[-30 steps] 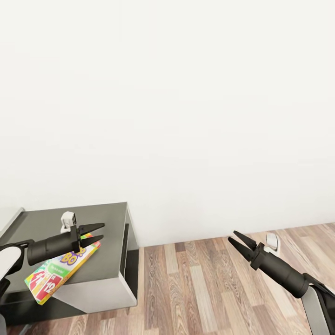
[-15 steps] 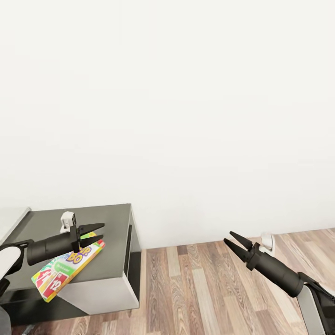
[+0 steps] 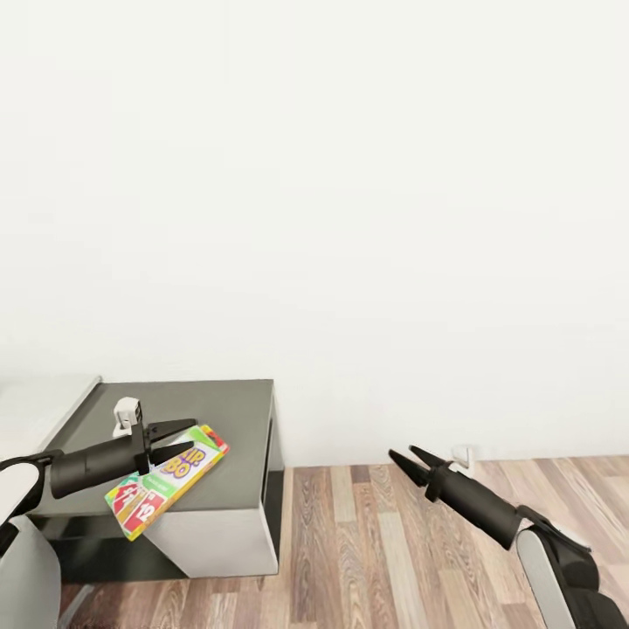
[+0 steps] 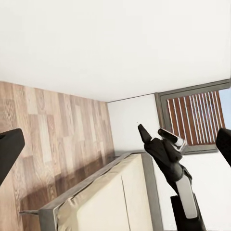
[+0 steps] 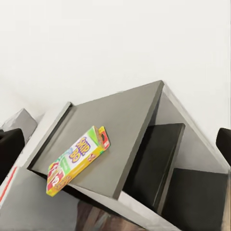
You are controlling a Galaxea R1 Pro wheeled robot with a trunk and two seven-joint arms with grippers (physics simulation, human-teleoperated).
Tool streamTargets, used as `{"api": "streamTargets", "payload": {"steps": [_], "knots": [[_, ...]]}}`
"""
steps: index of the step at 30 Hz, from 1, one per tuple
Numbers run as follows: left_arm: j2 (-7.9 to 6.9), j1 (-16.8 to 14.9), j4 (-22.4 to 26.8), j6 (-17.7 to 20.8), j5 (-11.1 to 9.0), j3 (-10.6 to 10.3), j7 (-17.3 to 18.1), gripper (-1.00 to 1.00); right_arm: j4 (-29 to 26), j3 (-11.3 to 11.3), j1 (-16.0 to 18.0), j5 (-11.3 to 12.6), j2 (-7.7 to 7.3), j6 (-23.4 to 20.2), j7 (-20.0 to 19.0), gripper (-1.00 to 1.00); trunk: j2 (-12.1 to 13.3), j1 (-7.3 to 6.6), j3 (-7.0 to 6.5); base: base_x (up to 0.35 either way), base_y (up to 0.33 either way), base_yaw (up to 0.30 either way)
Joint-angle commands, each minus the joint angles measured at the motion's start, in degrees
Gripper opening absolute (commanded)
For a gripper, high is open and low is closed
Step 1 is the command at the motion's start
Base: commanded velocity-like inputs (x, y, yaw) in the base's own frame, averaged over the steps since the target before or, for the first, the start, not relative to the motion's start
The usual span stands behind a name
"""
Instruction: Put all the toys in the child's room - the three board games (two on the bed and one on the table), the two jigsaw puzzles on the table, and the tennis ball on the table - inside the toy box on the table in the child's room.
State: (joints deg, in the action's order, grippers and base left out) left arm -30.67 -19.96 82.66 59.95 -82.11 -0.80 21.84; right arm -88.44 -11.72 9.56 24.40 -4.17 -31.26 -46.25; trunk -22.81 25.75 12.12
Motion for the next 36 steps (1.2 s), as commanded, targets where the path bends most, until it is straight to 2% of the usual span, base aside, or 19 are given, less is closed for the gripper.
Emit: {"api": "streamTargets", "payload": {"steps": [1,7,9,14,18,20,25,36], "knots": [[-0.03,-0.1,0.0,0.1,0.4,-0.1,0.5,1.0,0.1,0.6,0.1,0.4,0.0,-0.8,0.9,1.0,-0.1,0.03,0.04,-0.005,0.006,0.2],[-0.01,-0.1,0.0,0.1,0.4,-0.1,0.5,1.0,0.4,3.4,0.7,0.7,0.03,-4.9,3.7,1.0,-0.1,0.03,-0.33,-0.003,0.003,0.193],[-0.01,-0.1,0.0,0.1,0.4,-0.1,0.5,1.0,0.5,3.9,1.0,0.9,0.05,-7.5,4.1,1.0,-0.1,0.03,-0.45,-0.001,0.001,0.197],[0.0,-0.1,0.0,0.1,0.3,-0.1,0.6,1.0,0.6,4.3,1.3,1.8,0.16,-10.3,4.4,1.0,-0.1,0.03,-0.76,0.0,0.002,0.203],[-0.04,-0.1,0.0,0.1,0.3,-0.1,0.6,1.0,0.8,4.6,1.5,3.6,0.92,-11.8,4.6,1.0,-0.1,0.03,-1.02,0.0,0.043,0.206],[-0.06,-0.1,0.0,0.1,0.3,0.0,0.7,1.0,1.5,4.7,1.5,4.7,1.92,-13.2,4.6,1.0,-0.1,0.03,-1.15,0.0,0.072,0.207],[-0.07,-0.1,0.1,0.1,0.2,-0.1,1.2,1.0,4.5,4.8,1.4,5.7,3.14,-14.7,4.4,1.0,-0.1,0.03,-1.44,0.0,0.033,0.195],[-0.21,-0.1,0.1,0.1,0.4,-0.1,7.0,1.0,8.4,4.6,0.5,6.1,3.54,-14.6,3.9,1.0,-0.1,0.03,-1.61,0.0,0.006,0.054]]}}
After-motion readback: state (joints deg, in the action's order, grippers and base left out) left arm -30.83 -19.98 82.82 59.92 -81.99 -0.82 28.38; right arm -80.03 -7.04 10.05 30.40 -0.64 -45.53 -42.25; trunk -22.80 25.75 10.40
